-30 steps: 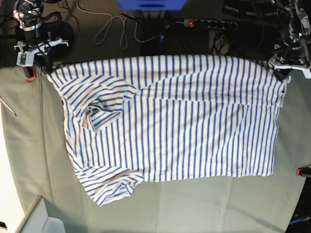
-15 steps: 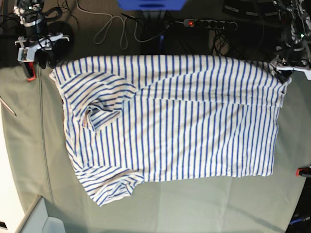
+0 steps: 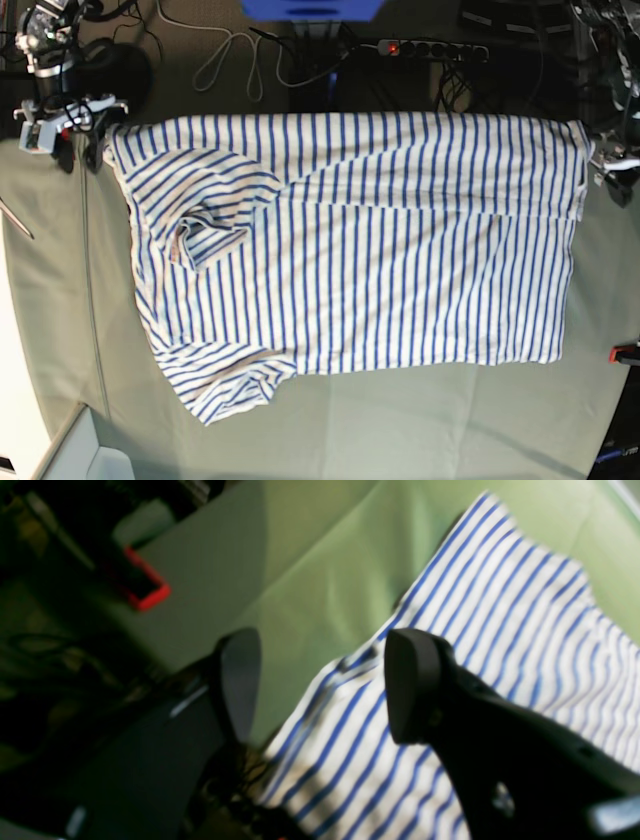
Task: Layout the t-shirt on the table in an organized manner, then fold the t-shirt properly
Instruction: 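Lift the collar edge and pull it back, smoothing the shirt, then release, then move both grippers down to the shirt's middle and grasp the fabric, then fold the grasped middle fabric back over the collar half with both grippers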
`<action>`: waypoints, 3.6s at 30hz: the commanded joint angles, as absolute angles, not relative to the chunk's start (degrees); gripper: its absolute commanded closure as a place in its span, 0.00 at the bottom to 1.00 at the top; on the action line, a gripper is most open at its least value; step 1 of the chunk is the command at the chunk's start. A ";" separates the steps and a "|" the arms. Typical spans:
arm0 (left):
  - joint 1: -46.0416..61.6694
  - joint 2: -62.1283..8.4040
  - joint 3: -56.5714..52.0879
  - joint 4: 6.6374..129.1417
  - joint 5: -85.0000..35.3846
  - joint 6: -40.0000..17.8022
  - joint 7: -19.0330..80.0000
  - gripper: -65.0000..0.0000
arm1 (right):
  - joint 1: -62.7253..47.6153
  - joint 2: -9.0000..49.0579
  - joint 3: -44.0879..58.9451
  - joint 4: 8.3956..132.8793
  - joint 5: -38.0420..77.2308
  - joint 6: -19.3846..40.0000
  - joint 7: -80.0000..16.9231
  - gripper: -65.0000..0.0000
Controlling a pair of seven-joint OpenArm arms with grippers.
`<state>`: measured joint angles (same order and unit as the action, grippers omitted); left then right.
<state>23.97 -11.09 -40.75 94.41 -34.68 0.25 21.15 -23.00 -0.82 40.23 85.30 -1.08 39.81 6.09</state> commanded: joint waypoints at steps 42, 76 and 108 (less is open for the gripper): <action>-28.18 -21.49 -19.30 33.63 -17.27 -4.53 9.36 0.35 | 31.60 9.98 32.84 26.59 -19.74 40.00 4.09 0.47; -30.55 -19.56 -19.38 18.77 -10.07 -12.79 1.98 0.40 | 29.32 9.71 32.84 26.42 -19.74 40.00 3.56 0.80; -12.62 -19.47 -24.04 52.62 -10.68 -12.79 18.59 1.00 | 6.90 3.65 33.36 61.49 -9.45 40.00 3.47 1.00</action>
